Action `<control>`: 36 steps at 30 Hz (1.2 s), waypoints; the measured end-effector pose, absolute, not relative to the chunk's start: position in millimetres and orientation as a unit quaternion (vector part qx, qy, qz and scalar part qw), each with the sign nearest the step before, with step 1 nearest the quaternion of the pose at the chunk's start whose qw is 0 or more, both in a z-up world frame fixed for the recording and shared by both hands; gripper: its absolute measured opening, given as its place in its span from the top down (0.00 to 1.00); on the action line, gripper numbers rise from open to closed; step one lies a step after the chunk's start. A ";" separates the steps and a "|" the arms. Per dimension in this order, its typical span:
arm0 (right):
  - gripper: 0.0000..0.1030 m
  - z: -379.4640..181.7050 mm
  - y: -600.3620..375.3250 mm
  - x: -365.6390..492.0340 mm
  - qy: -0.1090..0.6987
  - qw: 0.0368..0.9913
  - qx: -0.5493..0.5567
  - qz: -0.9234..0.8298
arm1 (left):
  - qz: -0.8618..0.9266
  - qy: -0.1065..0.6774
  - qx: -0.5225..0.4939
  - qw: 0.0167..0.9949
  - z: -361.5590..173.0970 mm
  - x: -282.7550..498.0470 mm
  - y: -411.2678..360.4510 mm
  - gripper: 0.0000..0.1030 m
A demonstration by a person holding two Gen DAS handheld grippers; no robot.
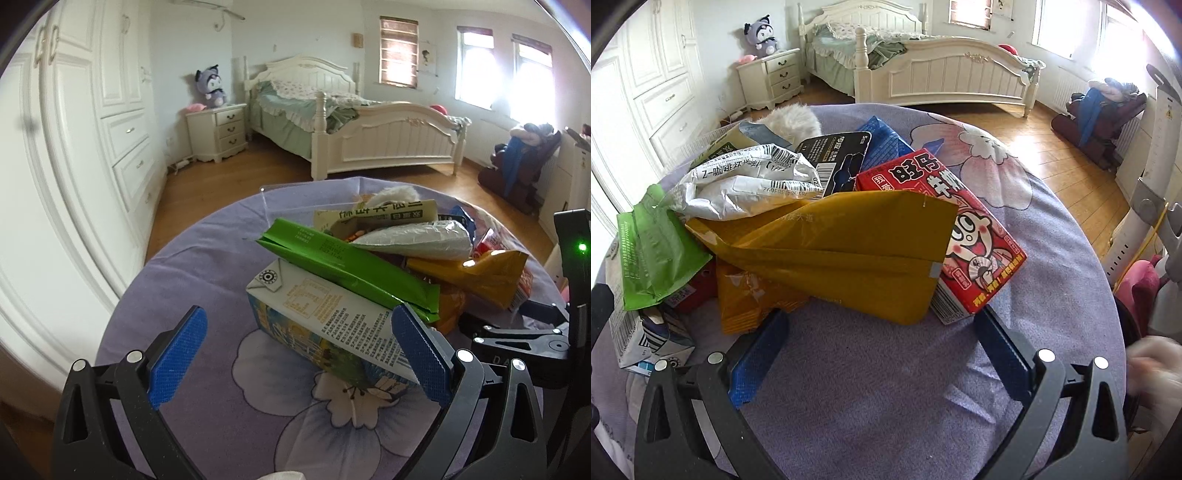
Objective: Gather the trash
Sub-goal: 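Move both tools over the trash pile on the table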
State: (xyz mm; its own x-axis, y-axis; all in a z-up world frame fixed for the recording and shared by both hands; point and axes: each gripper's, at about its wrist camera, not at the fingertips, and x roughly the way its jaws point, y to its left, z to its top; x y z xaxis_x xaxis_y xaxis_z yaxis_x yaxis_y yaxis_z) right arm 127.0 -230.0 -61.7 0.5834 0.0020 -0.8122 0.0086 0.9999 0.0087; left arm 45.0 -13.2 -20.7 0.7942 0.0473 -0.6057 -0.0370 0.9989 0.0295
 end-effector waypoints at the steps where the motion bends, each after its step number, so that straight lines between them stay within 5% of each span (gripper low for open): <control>1: 0.04 -62.6 -230.0 125.9 0.456 0.890 0.006 -0.002 | 0.024 0.323 0.009 0.946 -22.3 46.7 -15.4 0.05; 11: 0.04 -59.6 -228.2 128.4 0.454 0.891 0.001 -0.006 | 0.066 0.286 0.033 0.955 -17.2 38.8 -28.7 0.05; 22: 0.04 -58.5 -229.0 129.4 0.454 0.891 -0.001 -0.006 | 0.065 0.315 -0.148 0.935 -23.5 45.3 38.5 0.05; 36: 0.04 -58.0 -228.3 130.0 0.453 0.891 -0.002 -0.007 | 0.049 0.303 -0.161 0.938 -20.6 44.6 39.1 0.05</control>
